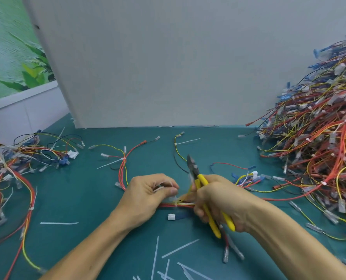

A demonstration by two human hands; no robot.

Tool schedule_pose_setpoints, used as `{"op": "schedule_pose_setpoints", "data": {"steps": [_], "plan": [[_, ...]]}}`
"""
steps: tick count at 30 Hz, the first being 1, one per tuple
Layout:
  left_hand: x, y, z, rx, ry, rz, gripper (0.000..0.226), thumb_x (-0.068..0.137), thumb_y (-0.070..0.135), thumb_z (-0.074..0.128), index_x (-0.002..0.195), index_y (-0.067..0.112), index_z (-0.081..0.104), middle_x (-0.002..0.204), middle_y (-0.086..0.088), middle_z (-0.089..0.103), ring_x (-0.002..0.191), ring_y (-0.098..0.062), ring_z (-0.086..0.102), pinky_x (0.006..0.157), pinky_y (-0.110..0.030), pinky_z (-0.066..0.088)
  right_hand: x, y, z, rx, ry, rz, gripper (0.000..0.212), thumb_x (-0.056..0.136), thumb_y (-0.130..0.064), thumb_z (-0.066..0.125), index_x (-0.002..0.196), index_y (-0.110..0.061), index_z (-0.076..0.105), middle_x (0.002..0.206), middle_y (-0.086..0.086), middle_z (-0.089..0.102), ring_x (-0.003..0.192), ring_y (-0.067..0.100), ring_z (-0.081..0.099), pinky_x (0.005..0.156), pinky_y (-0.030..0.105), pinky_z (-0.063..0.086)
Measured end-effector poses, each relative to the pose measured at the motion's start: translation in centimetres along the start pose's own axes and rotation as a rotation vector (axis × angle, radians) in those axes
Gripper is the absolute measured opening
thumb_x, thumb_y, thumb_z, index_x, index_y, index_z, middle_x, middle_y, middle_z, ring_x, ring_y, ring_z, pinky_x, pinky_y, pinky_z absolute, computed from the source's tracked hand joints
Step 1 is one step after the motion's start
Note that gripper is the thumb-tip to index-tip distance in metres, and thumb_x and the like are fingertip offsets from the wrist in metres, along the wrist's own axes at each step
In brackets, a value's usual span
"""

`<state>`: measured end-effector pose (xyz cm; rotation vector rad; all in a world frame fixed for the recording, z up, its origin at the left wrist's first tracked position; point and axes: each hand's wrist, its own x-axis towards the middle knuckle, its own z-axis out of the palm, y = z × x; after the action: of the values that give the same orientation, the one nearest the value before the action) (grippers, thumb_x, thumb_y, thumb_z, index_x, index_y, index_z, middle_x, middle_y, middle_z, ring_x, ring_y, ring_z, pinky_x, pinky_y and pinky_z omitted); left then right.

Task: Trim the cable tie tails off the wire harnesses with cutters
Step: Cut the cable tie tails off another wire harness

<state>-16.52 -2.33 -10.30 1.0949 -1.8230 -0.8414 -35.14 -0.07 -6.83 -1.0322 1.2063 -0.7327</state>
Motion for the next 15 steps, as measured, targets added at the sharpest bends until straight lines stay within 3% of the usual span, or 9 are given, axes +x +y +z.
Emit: {"op": "schedule_pose_setpoints", "data": {"steps": [3,6,7,10,15], "plan": [[-0.1,-0.4,0.0,0.015,-0.008,0.013,0.021,0.082,0.001,0.070,0.074,0.020,0.070,0.070,0.013,0.068,0.067,0.003,0.057,0.068,-0.010,0.041,0.1,0.4,0.2,0.005,0.006,-0.002,0.015,0.087,0.005,0.049,0.087,-0.010,0.046,0.070,0.020,0.050,0.044,0.022,0.047,0.044,0.023,0.036],[0.0,-0.4,-0.1,0.058,-0.039,0.013,0.018,0.085,0.005,0.068,0.075,0.020,0.068,0.069,0.009,0.065,0.066,-0.002,0.054,0.067,-0.015,0.042,-0.1,0.5,-0.2,0.071,0.027,-0.040,0.015,0.087,0.002,0.055,0.088,-0.011,0.047,0.094,0.036,0.062,0.048,0.024,0.047,0.049,0.028,0.038],[0.1,-0.3,0.0,0.078,-0.050,0.010,0.019,0.086,0.006,0.067,0.075,0.021,0.066,0.070,0.006,0.065,0.067,-0.005,0.055,0.068,-0.017,0.042,-0.3,0.5,-0.4,0.043,0.007,-0.039,0.013,0.088,0.000,0.053,0.088,-0.011,0.047,0.100,0.035,0.065,0.049,0.023,0.048,0.050,0.028,0.038],[0.1,-0.1,0.1,0.097,-0.064,-0.008,0.021,0.091,0.006,0.060,0.077,0.023,0.060,0.071,0.006,0.070,0.072,-0.008,0.064,0.075,-0.018,0.045,-0.6,0.5,-0.6,-0.055,-0.073,0.006,0.008,0.094,-0.007,0.048,0.088,-0.010,0.046,0.092,0.018,0.073,0.048,0.020,0.050,0.047,0.026,0.040],[0.2,0.1,0.3,0.155,-0.076,-0.039,0.020,0.091,0.007,0.058,0.078,0.022,0.058,0.070,0.010,0.071,0.072,-0.004,0.064,0.075,-0.019,0.045,-1.2,-0.3,-0.5,-0.229,-0.129,0.094,0.009,0.098,-0.016,0.050,0.093,-0.010,0.047,0.097,0.013,0.074,0.051,0.021,0.055,0.051,0.029,0.046]]}}
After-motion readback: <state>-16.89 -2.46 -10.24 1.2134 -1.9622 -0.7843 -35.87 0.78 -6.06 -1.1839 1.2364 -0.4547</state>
